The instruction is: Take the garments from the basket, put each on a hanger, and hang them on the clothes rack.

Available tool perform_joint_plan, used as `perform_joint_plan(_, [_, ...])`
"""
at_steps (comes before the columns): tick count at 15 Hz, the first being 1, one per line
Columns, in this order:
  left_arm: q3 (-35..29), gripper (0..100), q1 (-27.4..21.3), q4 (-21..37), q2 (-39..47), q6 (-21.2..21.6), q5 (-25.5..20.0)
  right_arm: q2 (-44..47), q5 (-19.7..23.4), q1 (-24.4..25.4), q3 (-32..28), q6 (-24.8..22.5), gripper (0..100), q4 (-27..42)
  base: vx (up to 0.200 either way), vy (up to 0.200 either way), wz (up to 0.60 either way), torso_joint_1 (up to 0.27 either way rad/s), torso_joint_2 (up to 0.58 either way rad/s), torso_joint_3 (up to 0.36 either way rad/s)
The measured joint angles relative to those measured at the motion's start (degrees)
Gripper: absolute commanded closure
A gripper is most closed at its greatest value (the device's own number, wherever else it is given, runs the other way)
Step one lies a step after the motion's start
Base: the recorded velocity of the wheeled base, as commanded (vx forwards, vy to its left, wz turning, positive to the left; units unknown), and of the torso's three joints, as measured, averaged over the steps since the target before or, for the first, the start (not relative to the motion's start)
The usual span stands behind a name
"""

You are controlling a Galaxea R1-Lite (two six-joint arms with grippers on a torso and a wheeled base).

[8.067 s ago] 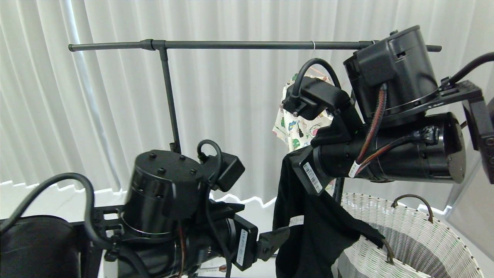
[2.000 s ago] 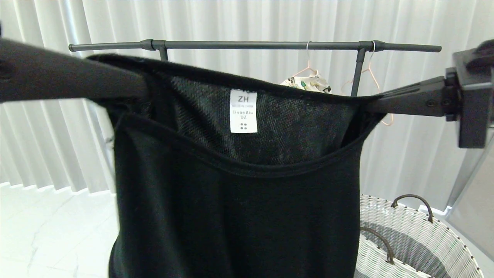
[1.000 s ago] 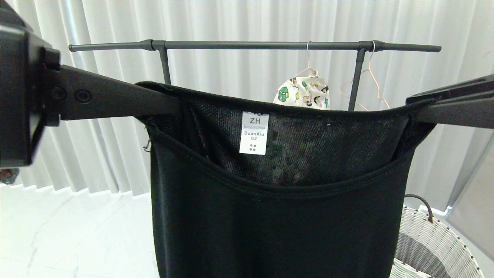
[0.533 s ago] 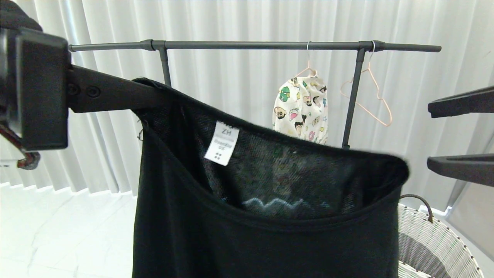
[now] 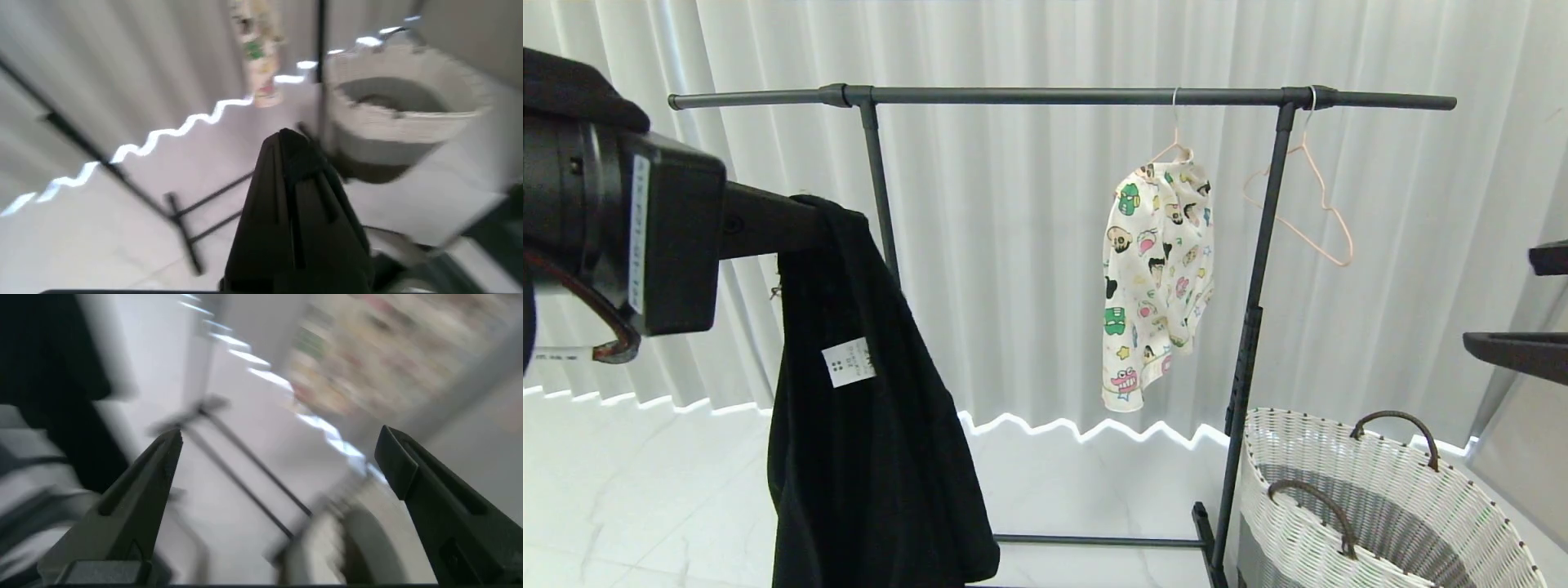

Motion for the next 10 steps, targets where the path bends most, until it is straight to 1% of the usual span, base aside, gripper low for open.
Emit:
perform_joint_plan(1, [1.6, 100, 1.8, 0.0, -0.8, 2.7, 0.6, 0.1, -4.9, -4.6, 0.4, 0.0, 0, 2.3, 0.000, 0.000, 0.00, 0.000, 0.00, 0.000])
perform_joint_plan(2, [3.6, 100, 3.9, 0.0, -2.1, 5.2, 0.9, 0.3, -8.5, -9.3, 0.7, 0.0, 0, 4.4, 0.000, 0.000, 0.00, 0.000, 0.00, 0.000])
perform_joint_plan(3, [5.7, 100, 5.8, 0.0, -3.5, 6.3, 1.0, 0.5, -10.1, -13.1, 1.2, -0.1, 0, 5.7, 0.000, 0.000, 0.00, 0.000, 0.00, 0.000])
perform_joint_plan(5, [10.2, 100, 9.9, 0.0, -7.0, 6.9, 1.2, 0.9, -11.9, -20.8, 2.7, -0.7, 0, 7.0, 0.000, 0.000, 0.00, 0.000, 0.00, 0.000])
perform_joint_plan(7, [13.4, 100, 14.6, 0.0, -9.9, 7.0, 1.5, 1.1, -12.5, -25.6, 4.9, -2.7, 0, 7.2, 0.000, 0.000, 0.00, 0.000, 0.00, 0.000])
perform_joint_plan(8, [14.3, 100, 17.0, 0.0, -10.9, 7.0, 1.6, 1.2, -12.7, -27.2, 5.9, -3.7, 0, 6.6, 0.000, 0.000, 0.00, 0.000, 0.00, 0.000])
perform_joint_plan(10, [14.9, 100, 20.9, 0.0, -12.1, 7.0, 1.6, 1.4, -12.8, -28.9, 6.7, -4.2, 0, 6.3, 0.000, 0.000, 0.00, 0.000, 0.00, 0.000])
